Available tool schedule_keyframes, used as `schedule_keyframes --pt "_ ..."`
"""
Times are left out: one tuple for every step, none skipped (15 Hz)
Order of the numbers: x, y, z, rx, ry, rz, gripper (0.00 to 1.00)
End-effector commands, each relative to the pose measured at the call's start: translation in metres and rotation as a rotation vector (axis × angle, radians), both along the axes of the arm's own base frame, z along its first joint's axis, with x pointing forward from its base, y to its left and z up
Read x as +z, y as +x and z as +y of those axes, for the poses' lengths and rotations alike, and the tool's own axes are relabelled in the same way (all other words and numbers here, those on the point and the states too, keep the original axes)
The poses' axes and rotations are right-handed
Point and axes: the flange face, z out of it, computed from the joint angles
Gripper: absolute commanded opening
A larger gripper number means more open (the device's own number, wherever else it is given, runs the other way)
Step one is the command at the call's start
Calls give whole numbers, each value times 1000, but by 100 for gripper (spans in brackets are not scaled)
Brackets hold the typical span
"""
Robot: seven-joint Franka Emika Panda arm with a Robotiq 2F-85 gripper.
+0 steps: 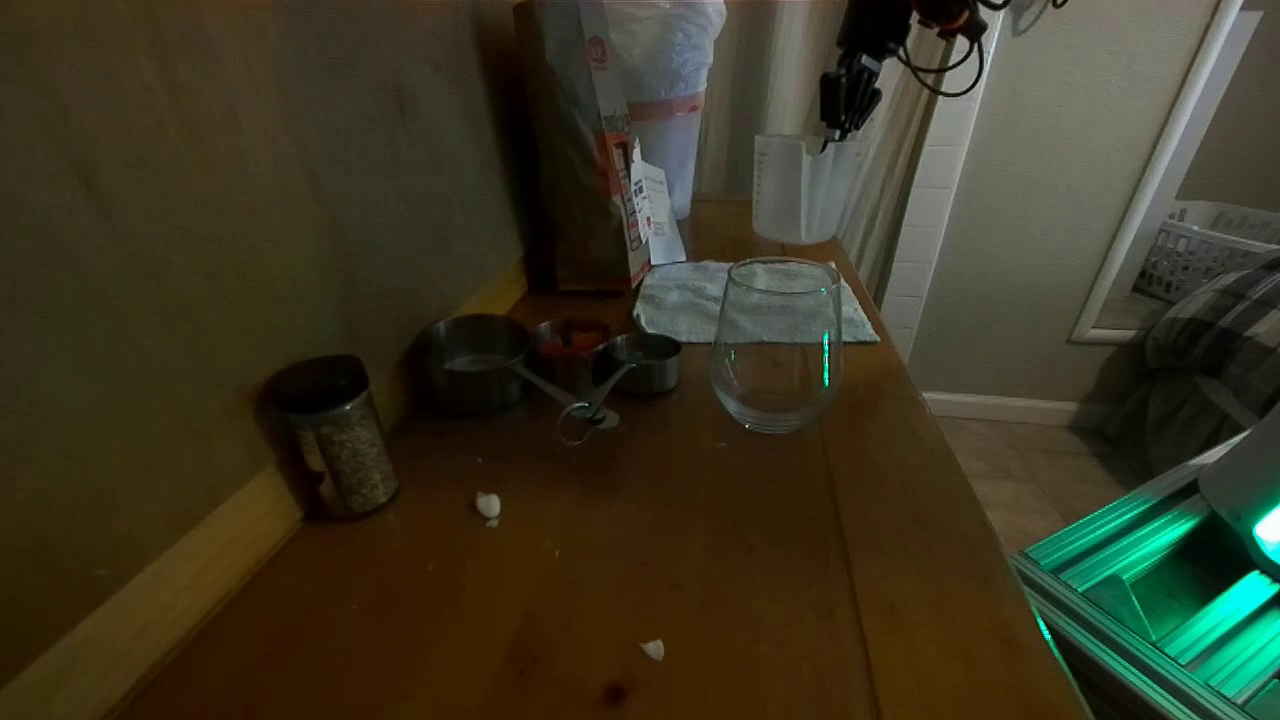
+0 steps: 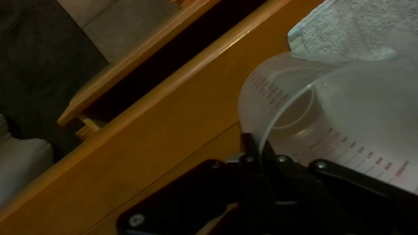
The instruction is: Put the jar upright
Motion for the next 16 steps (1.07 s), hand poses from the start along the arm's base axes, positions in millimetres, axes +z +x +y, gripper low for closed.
schedule_keyframes --pt "-3 13 0 2 -3 -13 1" --pt "-4 15 1 3 -4 -13 1" --pt "-4 16 1 6 -6 -16 1" --pt "-4 17 1 6 -8 -20 1" --pt "-4 19 2 7 -13 -24 1" --pt "-5 20 2 8 -15 -27 1" --pt "-5 21 2 8 -18 -28 1" --pt "-5 22 2 7 -22 -30 1" --pt "-5 22 2 8 -24 -32 1" --pt "-6 23 2 7 -27 -34 1" --pt "-6 23 2 8 -27 -35 13" --pt "-7 23 2 12 -25 -32 30" --pt "-6 23 2 11 -24 -32 35" --pt "-5 23 3 9 -26 -35 43" --pt "-3 23 3 10 -26 -38 49" --pt "0 22 5 11 -26 -43 57"
